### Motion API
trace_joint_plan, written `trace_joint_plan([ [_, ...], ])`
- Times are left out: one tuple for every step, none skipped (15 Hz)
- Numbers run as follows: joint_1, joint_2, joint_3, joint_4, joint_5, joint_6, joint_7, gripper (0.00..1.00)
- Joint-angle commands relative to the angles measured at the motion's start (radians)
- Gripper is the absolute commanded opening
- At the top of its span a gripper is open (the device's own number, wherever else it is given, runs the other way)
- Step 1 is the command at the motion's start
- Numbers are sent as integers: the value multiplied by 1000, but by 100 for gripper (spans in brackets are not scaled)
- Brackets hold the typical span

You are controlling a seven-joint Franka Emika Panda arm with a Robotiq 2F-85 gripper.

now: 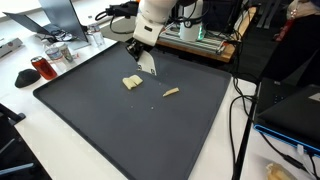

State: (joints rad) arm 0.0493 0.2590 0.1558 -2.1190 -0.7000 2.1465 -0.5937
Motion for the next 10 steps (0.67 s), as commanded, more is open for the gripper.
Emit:
trace_joint_plan([
  [-1, -49, 7, -35, 93, 67, -59, 1],
  [-2, -50, 9, -35, 117, 82, -72, 1],
  [-2, -51, 10, -35, 143, 98, -90, 1],
  [1, -47, 10, -34, 165, 111, -101, 1],
  [3, -42, 8, -33, 180, 124, -108, 1],
  [4, -36, 6, -30, 195, 134, -112, 1],
  [7, -33, 2, -30, 200, 141, -110, 1],
  [7, -29, -3, -31, 199, 154, -102, 1],
  [7, -23, -7, -31, 200, 166, -99, 1],
  [4, -16, -9, -31, 204, 178, -100, 1],
])
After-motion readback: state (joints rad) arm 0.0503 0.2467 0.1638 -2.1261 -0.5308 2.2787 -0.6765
